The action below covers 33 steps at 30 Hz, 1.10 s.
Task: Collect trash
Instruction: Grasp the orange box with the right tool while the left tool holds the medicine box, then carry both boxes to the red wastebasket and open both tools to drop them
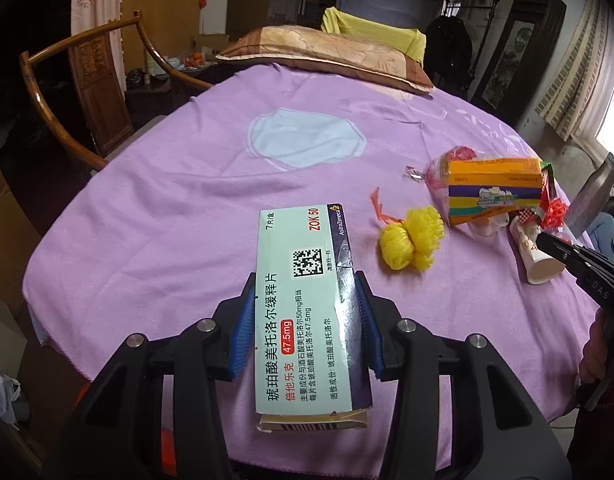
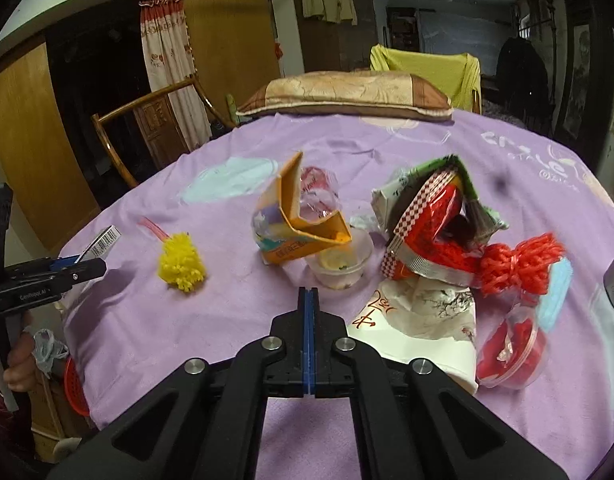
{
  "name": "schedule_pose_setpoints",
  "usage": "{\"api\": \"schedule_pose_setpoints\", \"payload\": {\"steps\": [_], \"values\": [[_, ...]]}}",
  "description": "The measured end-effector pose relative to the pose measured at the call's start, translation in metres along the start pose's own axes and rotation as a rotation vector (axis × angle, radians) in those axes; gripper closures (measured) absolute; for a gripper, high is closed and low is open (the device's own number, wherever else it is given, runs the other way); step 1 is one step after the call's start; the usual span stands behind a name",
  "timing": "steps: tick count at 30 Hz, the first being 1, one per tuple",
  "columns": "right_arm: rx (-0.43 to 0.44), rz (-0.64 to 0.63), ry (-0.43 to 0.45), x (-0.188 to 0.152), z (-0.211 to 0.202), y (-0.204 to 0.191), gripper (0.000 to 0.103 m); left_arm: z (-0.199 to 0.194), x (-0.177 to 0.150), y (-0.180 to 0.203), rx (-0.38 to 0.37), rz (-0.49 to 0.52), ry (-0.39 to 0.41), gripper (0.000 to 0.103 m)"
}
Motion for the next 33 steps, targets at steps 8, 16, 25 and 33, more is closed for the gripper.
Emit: {"api": "schedule_pose_setpoints", "payload": {"steps": [8,16,25,33], "values": [[-0.098,-0.069,0.075,0.009,-0.014,-0.011,0.029,-0.010,-0.008,-0.014,0.015,-0.014,0.009,0.057],[-0.057,-0.142,-0.060,-0.010,0.018,-0.035,0.030,-0.018,-0.012,-0.029,0.020,-0.036,0.016,0.057],[0.012,-0.048,-0.169,-0.017,0.045,-0.030,0.090,-0.026,-0.023,-0.044,0.034,-0.040,0.024,0.057],[0.069,-0.001,-0.032,0.000,0.019,-0.050,0.097,-0.038,-0.033,-0.084,0.081,-0.086,0.033,0.057]]}}
Point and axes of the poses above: each gripper's, at about its wrist camera, not at the fingertips, and z roughly the way its jaws point, y to its right, x to its top, the point moved 5 cm from there along z, roughly the way its jaws point, and after that the axes turned 12 degrees about x, right-handed, at the moved point
